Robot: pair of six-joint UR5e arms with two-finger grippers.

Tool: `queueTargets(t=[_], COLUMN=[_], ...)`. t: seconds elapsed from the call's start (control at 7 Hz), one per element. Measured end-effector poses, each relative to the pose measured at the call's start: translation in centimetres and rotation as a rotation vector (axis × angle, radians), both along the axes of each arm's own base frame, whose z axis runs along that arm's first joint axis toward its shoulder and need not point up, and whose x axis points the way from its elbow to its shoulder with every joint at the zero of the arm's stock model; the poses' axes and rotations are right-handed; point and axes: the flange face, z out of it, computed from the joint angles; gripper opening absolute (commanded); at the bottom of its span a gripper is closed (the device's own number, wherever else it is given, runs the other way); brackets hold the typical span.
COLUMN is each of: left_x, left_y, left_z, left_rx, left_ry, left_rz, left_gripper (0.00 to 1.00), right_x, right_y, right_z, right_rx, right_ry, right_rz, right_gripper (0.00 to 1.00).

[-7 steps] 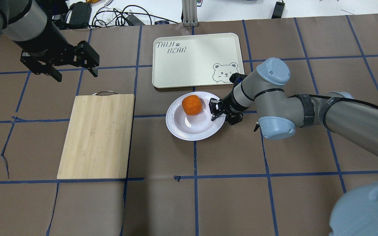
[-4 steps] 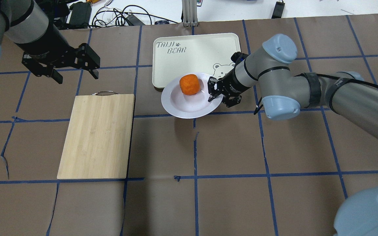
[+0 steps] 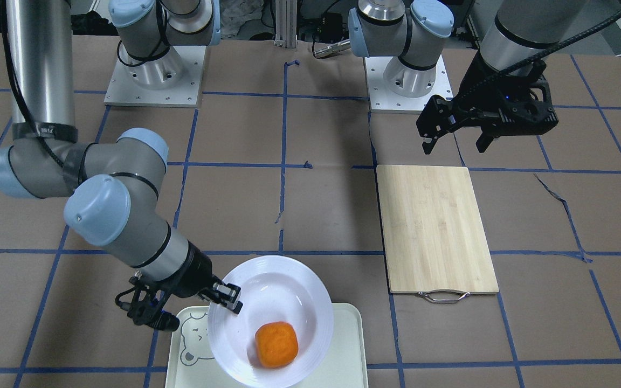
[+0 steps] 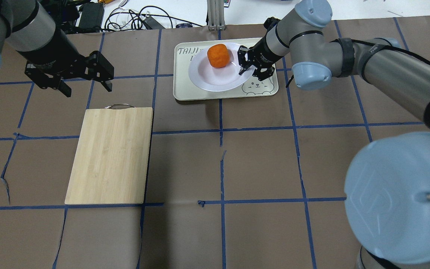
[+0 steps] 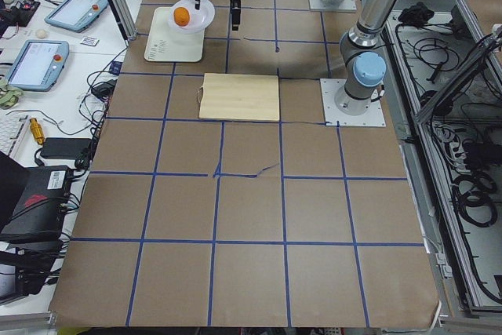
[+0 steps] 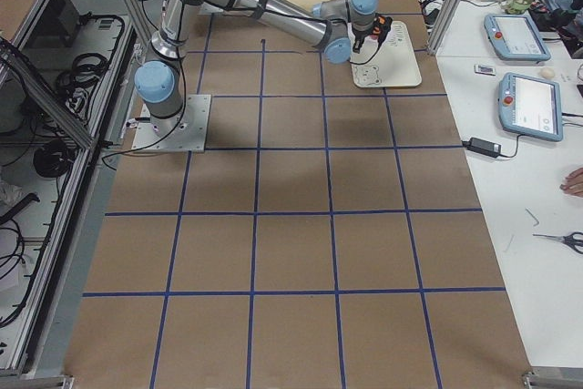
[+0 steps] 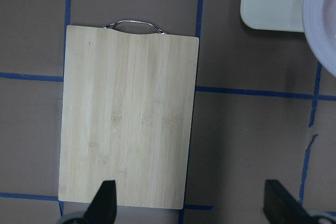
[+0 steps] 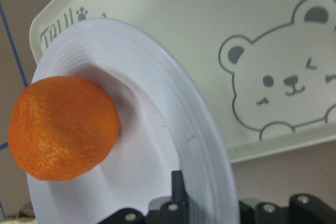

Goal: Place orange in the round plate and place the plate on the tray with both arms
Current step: 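Slide the plate with the right gripper onto the bear tray, then open the right gripper and lift it off the plate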

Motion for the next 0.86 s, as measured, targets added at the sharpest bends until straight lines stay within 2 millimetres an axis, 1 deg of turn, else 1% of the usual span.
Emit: queueTargets(t=[0.14, 0.29, 0.43, 0.57, 0.71, 0.86], left_x=[0.0, 0.0, 0.0, 0.0, 0.0, 0.0], left_y=[0.0, 0.0, 0.0, 0.1, 0.1, 0.1], left_z=[-0.1, -0.1, 0.0, 0.0, 0.1, 0.1], left_rx=[0.001, 0.001, 0.0, -0.001, -0.003, -0.003], left_ry=[0.0, 0.0, 0.0, 0.0, 0.0, 0.0], left_rz=[0.0, 0.0, 0.0, 0.0, 0.0, 0.0], left_gripper=[1.0, 1.0, 1.0, 1.0, 1.0, 1.0], right_x=[-0.9, -1.2, -1.3, -1.3, -1.3, -1.3], right_y=[-2.3, -3.7, -4.3, -4.6, -4.6, -4.7], right_z=[-1.2, -2.4, -3.5, -4.2, -4.4, -4.0], right_rx=[-0.004, 0.004, 0.021, 0.036, 0.042, 0.037], right_ry=[0.014, 0.014, 0.004, -0.004, -0.008, -0.006], right_rz=[-0.018, -0.036, -0.058, -0.075, -0.085, -0.09], right_gripper=[0.17, 0.25, 0.47, 0.76, 1.0, 1.0])
